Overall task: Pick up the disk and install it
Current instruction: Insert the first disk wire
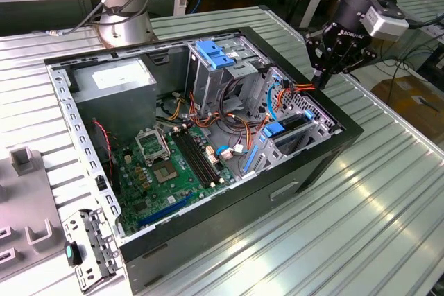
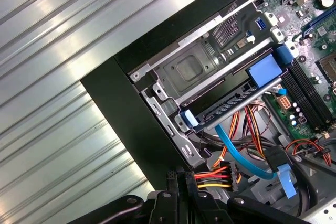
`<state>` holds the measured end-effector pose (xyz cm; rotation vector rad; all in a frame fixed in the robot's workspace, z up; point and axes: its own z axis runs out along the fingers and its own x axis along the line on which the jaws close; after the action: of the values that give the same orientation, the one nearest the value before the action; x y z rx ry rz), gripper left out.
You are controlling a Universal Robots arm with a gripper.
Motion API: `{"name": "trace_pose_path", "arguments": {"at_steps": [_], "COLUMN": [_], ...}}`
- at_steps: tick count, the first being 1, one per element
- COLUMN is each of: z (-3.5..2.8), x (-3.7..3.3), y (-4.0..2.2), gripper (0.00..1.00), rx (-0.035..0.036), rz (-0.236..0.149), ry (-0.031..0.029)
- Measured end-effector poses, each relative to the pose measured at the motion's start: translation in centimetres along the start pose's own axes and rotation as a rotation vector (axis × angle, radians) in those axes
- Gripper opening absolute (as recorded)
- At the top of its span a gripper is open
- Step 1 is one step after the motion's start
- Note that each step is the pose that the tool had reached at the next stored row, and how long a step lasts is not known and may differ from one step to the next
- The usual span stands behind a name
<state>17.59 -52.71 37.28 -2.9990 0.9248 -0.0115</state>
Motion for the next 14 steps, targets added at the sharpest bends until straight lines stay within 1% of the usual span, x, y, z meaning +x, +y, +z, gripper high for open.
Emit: {"name": "trace_pose_path", "arguments": {"at_steps": [2, 4, 9, 11, 14], "z": [0.00, 0.00, 0.00, 0.00, -0.01], "x": [0.00, 0.00, 0.00, 0.00, -0.18], "y": [0.00, 0.00, 0.00, 0.00, 0.12], "gripper": [0.16, 0.16, 0.16, 0.16, 0.16], "rx": [-0.0001, -0.0001, -0.0006, -0.0007, -0.0008], "rz": [0.006, 0.024, 0.093, 0.112, 0.122], "ry": [0.0001, 0.0001, 0.0005, 0.0006, 0.0007]}}
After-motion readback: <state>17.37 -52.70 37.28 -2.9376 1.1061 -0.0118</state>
